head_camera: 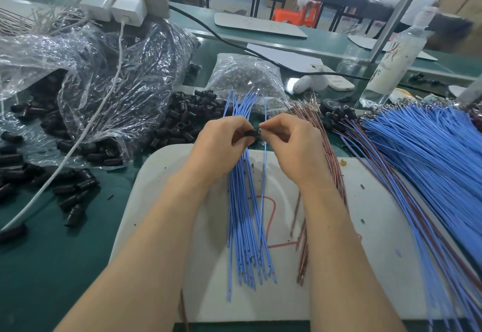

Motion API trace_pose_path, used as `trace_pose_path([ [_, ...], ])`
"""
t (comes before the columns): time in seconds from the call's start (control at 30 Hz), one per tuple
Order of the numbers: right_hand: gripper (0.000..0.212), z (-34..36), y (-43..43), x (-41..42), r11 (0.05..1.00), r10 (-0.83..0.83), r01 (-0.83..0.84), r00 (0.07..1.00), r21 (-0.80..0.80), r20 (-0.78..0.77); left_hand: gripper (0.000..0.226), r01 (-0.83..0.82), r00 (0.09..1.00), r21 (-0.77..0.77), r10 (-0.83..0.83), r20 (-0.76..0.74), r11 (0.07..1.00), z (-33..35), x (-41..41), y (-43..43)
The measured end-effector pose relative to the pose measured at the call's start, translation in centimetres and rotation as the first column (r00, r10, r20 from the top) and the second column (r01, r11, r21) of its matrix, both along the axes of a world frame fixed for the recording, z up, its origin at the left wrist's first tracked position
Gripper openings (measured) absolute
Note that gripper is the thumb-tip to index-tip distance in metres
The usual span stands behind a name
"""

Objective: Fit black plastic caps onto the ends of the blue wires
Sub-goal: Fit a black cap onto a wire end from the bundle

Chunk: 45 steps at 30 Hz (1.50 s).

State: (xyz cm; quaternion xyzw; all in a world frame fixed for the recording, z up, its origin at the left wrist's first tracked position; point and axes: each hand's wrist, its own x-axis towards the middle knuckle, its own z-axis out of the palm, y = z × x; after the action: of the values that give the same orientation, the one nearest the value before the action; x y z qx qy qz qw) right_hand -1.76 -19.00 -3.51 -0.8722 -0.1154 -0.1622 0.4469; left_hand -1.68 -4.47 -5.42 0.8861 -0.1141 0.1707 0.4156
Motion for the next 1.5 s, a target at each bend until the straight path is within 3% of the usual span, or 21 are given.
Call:
trace_pose_path([
  [0.27, 0.011, -0.1, 0.3, 0.0, 1.000, 0.005, -0.005, 1.000, -0.001, -0.004, 0.008, -0.009, 1.000, 0.017, 0.009, 0.017, 1.000, 0.0, 0.0, 0.0],
  [0.47, 0.011, -0.2, 0.8, 0.0, 0.992, -0.088, 0.078, 0.992, 0.102, 0.088, 0.013, -0.052, 0.998, -0.074, 0.054, 0.034, 0.996, 0.0, 0.1, -0.3],
  [0.63, 0.007, -0.2, 1.1, -0.2, 0.979, -0.149, 0.128, 0.981, 0.161, 0.124, 0.012, -0.077, 0.996, -0.245, 0.085, 0.022, 0.966, -0.2, 0.1, 0.1],
  [0.87, 0.008, 0.0, 1.5, -0.2, 0.956, -0.072, 0.075, 0.997, 0.283, -0.021, 0.018, -0.036, 0.998, -0.367, 0.050, 0.027, 0.930, -0.2, 0.0, 0.0],
  [1.07, 0.015, 0.4, 1.9, -0.4, 0.920, 0.007, 0.017, 0.998, 0.392, -0.059, 0.020, -0.013, 1.000, -0.382, 0.017, 0.008, 0.924, -0.1, -0.1, -0.1],
  [1.5, 0.014, 0.4, 1.9, -0.6, 0.946, -0.004, 0.017, 0.999, 0.325, -0.040, 0.020, 0.004, 1.000, -0.292, -0.010, -0.018, 0.956, 0.1, -0.2, -0.4],
])
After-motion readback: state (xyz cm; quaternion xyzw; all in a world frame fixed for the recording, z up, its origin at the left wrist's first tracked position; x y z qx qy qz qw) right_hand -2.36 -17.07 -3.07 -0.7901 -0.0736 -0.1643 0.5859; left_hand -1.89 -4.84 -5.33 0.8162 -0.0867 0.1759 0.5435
